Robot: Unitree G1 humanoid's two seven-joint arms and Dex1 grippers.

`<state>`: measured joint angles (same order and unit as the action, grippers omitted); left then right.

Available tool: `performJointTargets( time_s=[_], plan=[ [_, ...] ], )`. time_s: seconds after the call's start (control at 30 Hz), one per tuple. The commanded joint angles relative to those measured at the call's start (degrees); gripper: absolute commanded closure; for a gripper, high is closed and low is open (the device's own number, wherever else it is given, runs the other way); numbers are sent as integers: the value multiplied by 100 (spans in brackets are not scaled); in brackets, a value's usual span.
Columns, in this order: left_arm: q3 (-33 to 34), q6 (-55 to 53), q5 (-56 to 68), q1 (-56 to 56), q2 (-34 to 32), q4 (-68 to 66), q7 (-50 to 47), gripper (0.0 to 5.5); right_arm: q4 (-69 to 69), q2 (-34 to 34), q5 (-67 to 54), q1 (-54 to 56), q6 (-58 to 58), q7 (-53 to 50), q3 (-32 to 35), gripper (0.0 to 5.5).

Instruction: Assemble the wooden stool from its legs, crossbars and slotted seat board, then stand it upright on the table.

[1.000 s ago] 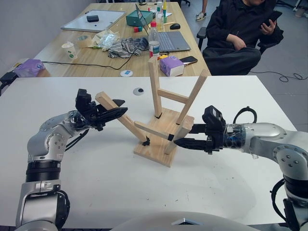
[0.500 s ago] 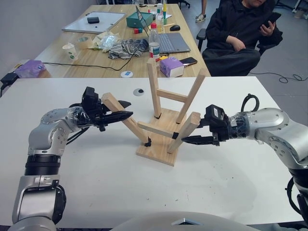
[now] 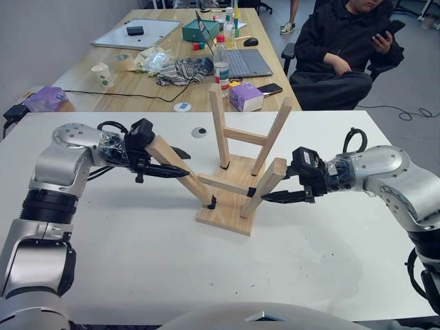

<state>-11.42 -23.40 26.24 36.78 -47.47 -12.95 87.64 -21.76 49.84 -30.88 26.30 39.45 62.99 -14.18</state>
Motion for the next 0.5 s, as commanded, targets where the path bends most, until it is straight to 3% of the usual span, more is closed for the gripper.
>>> performJointTargets(
  time_s=[0.03, 0.27, 0.5],
  plan=[
    [-1089, -874, -860, 73, -163, 149, 176, 347, -159, -191, 46, -191, 140, -42, -218, 337],
    [-1925, -854, -1340, 259, -411, 733, 257, 347, -372, -348, 24, -378, 240, -248, -197, 337],
    [-2486, -374, -1685, 151, -142, 521, 266, 347, -373, -377, 19, -349, 240, -200, -243, 338]
  ],
)
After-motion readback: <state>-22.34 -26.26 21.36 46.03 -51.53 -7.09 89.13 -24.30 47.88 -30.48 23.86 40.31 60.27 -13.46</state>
